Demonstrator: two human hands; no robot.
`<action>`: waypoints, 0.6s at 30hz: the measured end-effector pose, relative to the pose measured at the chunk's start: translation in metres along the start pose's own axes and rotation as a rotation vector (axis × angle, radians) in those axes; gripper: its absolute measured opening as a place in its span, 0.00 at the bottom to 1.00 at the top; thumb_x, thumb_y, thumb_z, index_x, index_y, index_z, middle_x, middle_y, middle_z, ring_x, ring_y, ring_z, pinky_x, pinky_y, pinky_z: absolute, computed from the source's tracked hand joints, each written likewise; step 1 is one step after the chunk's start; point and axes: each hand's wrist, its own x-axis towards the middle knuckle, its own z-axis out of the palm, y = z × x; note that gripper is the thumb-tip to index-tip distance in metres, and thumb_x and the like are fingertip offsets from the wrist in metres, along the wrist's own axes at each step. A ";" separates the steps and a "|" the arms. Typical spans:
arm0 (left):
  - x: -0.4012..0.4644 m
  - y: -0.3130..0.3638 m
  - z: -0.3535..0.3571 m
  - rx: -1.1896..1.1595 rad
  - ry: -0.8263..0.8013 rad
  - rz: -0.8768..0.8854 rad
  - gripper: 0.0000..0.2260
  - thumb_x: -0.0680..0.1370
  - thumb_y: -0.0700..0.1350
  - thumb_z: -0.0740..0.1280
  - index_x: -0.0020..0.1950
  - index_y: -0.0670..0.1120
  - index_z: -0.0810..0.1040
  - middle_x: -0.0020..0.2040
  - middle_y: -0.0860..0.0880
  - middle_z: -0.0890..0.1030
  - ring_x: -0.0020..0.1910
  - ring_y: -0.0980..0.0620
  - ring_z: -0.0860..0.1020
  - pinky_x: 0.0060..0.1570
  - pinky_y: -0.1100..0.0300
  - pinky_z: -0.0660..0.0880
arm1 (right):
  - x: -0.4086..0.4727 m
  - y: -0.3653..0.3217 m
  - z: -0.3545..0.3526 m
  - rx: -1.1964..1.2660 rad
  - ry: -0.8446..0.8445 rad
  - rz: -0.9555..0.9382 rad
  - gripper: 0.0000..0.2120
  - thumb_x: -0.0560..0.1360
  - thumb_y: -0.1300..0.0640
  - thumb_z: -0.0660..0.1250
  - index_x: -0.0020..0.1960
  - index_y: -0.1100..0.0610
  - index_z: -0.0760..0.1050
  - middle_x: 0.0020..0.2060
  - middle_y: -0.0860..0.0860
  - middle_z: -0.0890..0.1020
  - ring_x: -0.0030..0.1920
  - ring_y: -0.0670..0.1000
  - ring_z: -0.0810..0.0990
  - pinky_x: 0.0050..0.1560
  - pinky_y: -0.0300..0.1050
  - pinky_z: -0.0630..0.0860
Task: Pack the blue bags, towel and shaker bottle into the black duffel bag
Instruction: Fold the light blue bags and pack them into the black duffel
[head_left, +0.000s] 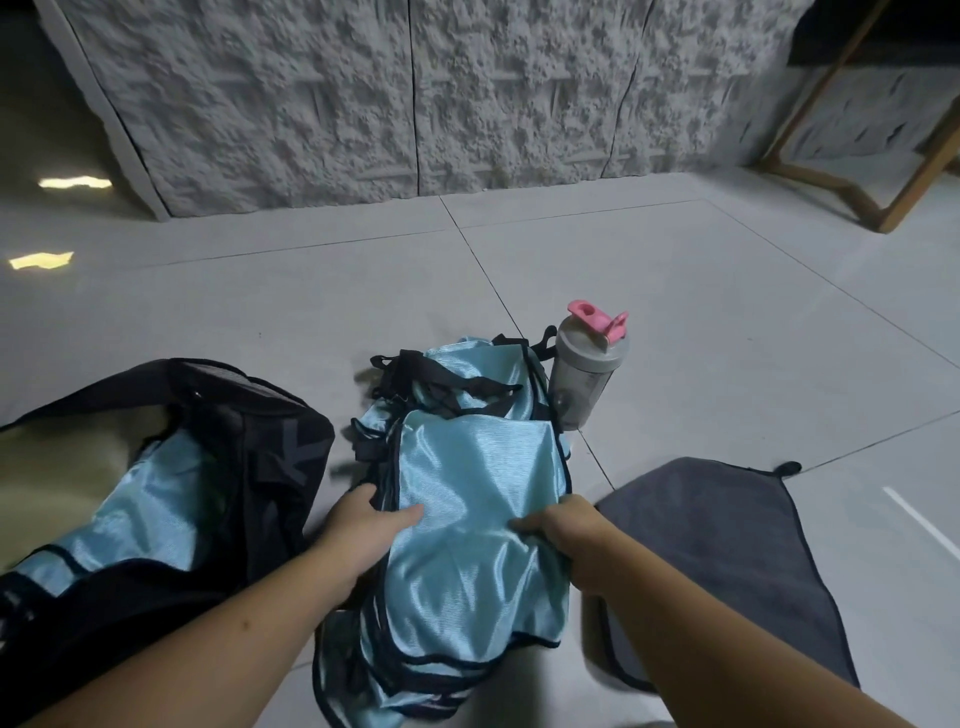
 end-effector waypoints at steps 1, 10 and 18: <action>-0.001 0.004 0.001 -0.036 0.003 0.010 0.20 0.73 0.54 0.77 0.59 0.49 0.77 0.54 0.52 0.83 0.52 0.48 0.81 0.58 0.50 0.79 | 0.001 0.001 0.000 -0.007 -0.014 -0.006 0.16 0.67 0.66 0.78 0.52 0.71 0.81 0.43 0.66 0.87 0.42 0.65 0.87 0.49 0.67 0.84; 0.011 0.009 0.000 -0.095 0.142 0.031 0.16 0.73 0.54 0.75 0.47 0.41 0.82 0.42 0.37 0.83 0.42 0.36 0.83 0.42 0.47 0.81 | 0.013 -0.010 -0.007 0.237 -0.070 -0.120 0.14 0.76 0.62 0.74 0.59 0.68 0.79 0.50 0.64 0.87 0.52 0.65 0.87 0.58 0.61 0.83; 0.020 0.026 0.002 -0.192 0.065 -0.033 0.15 0.73 0.46 0.78 0.54 0.43 0.77 0.49 0.43 0.83 0.47 0.43 0.82 0.49 0.48 0.82 | 0.014 -0.015 0.008 0.131 -0.034 -0.176 0.04 0.78 0.67 0.70 0.53 0.67 0.79 0.42 0.64 0.87 0.39 0.61 0.86 0.43 0.55 0.84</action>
